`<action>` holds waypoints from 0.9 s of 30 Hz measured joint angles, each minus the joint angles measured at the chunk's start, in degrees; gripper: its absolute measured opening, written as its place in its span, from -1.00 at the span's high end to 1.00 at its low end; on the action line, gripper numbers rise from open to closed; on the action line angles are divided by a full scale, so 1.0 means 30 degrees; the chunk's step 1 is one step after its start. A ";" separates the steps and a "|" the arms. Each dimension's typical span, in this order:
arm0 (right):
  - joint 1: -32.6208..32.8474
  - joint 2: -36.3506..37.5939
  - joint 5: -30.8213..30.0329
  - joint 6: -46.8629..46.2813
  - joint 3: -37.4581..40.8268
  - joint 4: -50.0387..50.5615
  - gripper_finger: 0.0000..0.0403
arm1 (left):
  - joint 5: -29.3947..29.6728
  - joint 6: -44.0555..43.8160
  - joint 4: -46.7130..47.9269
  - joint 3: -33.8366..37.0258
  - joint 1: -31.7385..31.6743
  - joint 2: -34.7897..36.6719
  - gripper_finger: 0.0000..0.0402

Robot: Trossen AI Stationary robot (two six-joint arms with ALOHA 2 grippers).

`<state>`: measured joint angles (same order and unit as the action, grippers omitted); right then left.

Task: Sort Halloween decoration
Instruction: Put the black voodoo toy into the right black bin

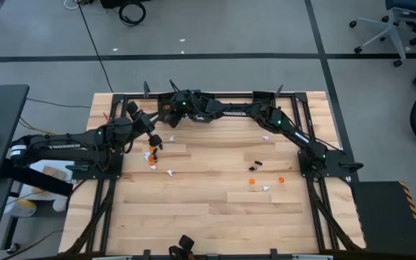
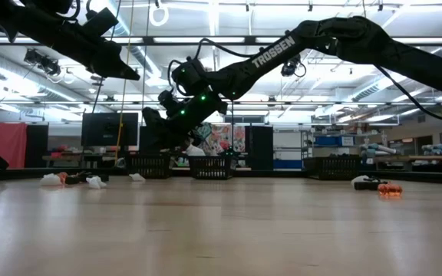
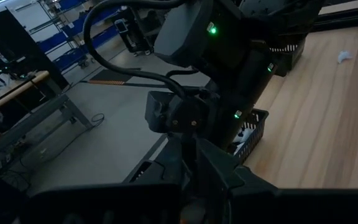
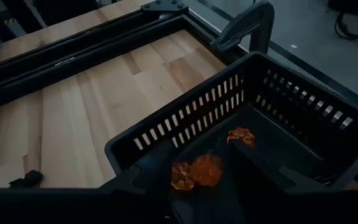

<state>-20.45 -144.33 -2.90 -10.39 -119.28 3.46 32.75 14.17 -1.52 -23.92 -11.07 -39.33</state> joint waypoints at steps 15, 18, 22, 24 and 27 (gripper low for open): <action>0.2238 0.3167 -0.0381 0.5901 0.0026 0.6411 0.18 | -0.2779 -0.0398 0.2714 0.0000 0.0020 -0.0015 0.86; 0.3021 0.4035 -0.1141 0.6573 -0.0029 0.9057 0.18 | -0.5955 -0.0823 0.3154 0.0000 0.0015 -0.0022 0.86; 0.3801 0.4149 -0.1246 0.6226 0.0033 1.3030 0.18 | -0.9523 -0.0959 0.3378 0.0000 0.0022 -0.0152 0.86; 0.4224 0.4165 -0.1371 0.5875 0.0416 1.3796 0.18 | -1.0971 -0.1064 0.3388 -0.0007 0.0022 -0.0477 0.86; 0.5059 0.4392 -0.2310 0.5740 0.2178 1.3152 0.18 | -1.3098 -0.1077 0.3229 -0.0015 0.0022 -0.1347 0.86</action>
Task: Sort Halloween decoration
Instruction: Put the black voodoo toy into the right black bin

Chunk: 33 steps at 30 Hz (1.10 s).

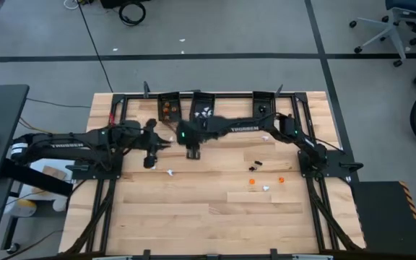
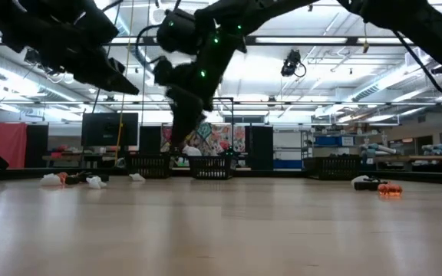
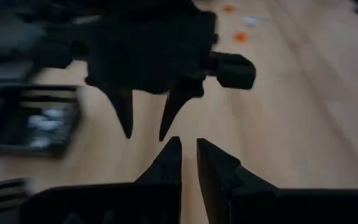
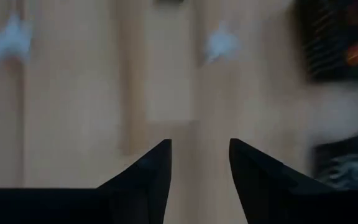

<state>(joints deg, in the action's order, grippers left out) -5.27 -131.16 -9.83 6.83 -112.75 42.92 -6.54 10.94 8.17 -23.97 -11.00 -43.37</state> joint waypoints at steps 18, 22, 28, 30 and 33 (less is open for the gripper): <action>0.1997 1.1323 -0.2658 -0.1849 1.8211 -1.3814 0.18 | -0.1204 -0.0446 -0.3101 0.0000 0.3269 -0.6070 0.86; 0.2491 1.2765 -0.2022 -0.1772 2.1523 -1.8094 0.18 | -0.0432 -0.0412 -0.4028 0.0000 0.3778 -0.7116 0.86; 0.2869 1.3928 -0.2752 -0.1500 2.5395 -2.3927 0.18 | 0.0636 -0.0284 -0.6967 0.0000 0.4189 -0.8996 0.85; 0.2882 1.4177 -0.2482 -0.1232 2.6576 -2.5754 0.18 | 0.0654 -0.0279 -0.7872 0.0000 0.4204 -0.9623 0.81; 0.2870 1.4743 -0.1306 -0.0701 2.8091 -2.7505 0.18 | 0.0654 -0.0279 -0.8897 0.0000 0.4204 -1.0347 0.68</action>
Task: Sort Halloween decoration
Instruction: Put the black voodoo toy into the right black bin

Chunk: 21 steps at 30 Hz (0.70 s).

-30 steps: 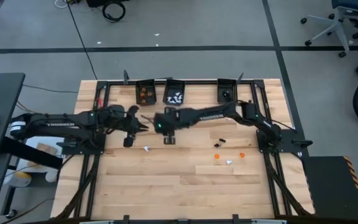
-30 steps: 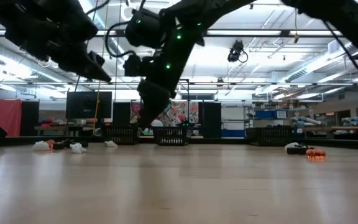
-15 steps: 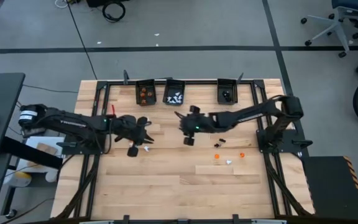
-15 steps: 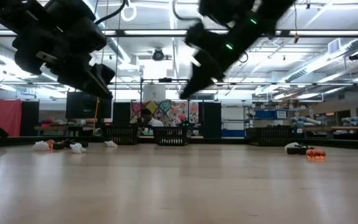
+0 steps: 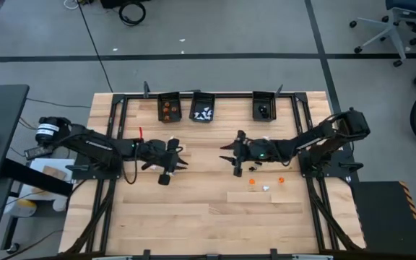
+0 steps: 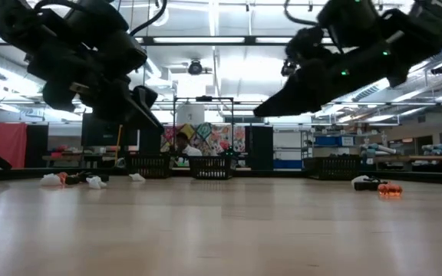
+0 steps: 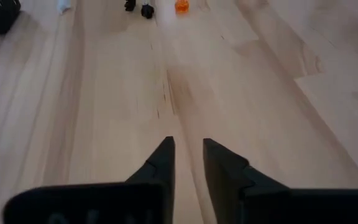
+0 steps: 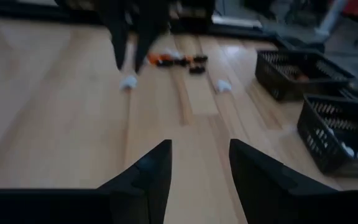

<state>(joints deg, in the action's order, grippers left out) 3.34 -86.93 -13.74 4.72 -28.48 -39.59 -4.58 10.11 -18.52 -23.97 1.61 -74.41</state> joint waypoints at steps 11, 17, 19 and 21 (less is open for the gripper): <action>-0.0155 0.1680 0.0328 -0.1054 0.1722 -0.0305 0.18 | 0.0007 -0.0013 -0.0656 0.0015 -0.0051 -0.0837 0.29; -0.0155 0.1549 0.0095 -0.1056 0.1715 -0.0781 0.18 | 0.0007 -0.0411 -0.0433 0.0015 -0.0045 -0.0830 0.28; -0.0155 0.1583 0.0336 -0.1453 0.1708 -0.0330 0.18 | 0.0000 -0.0723 -0.0194 0.0015 -0.0044 -0.0830 0.28; -0.0259 0.1764 0.0573 -0.2051 0.1708 0.0867 0.18 | 0.0000 -0.0990 0.0226 0.0015 -0.0044 -0.0823 0.28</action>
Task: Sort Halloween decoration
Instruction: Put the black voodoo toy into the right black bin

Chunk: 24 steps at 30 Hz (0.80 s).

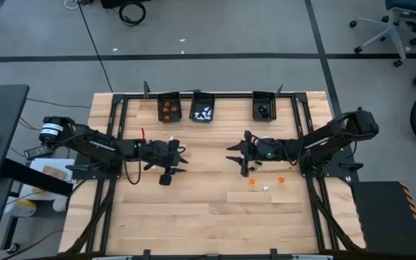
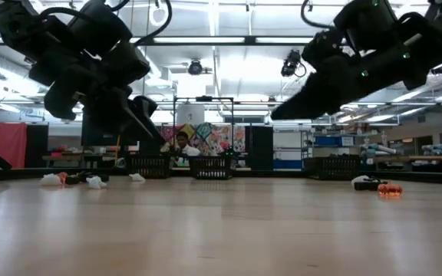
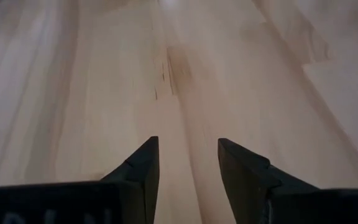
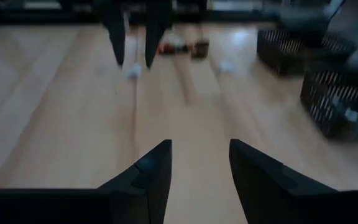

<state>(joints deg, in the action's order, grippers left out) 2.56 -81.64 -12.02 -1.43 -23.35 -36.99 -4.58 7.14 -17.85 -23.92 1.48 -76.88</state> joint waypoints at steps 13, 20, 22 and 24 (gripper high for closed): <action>-0.0860 0.0732 0.0655 -0.2978 -0.4012 1.4440 0.18 | 0.0958 -0.0020 0.0982 0.0000 -0.0007 0.0000 0.28; -0.1294 0.0732 0.0899 -0.3919 -0.6342 1.9332 0.18 | 0.1122 -0.0028 0.1054 0.0000 -0.0007 0.0000 0.28; -0.1289 0.0732 0.1014 -0.3988 -0.6651 1.9613 0.18 | 0.1122 -0.0044 0.1063 0.0000 -0.0007 0.0000 0.28; -0.1287 0.0732 0.1041 -0.3978 -0.6843 1.9613 0.18 | 0.1122 -0.0102 0.1095 0.0000 -0.0007 0.0000 0.28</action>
<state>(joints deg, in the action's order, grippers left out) -1.30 -79.44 -8.90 -13.37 -43.88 21.85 -1.21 6.83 -14.56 -23.92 1.45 -76.88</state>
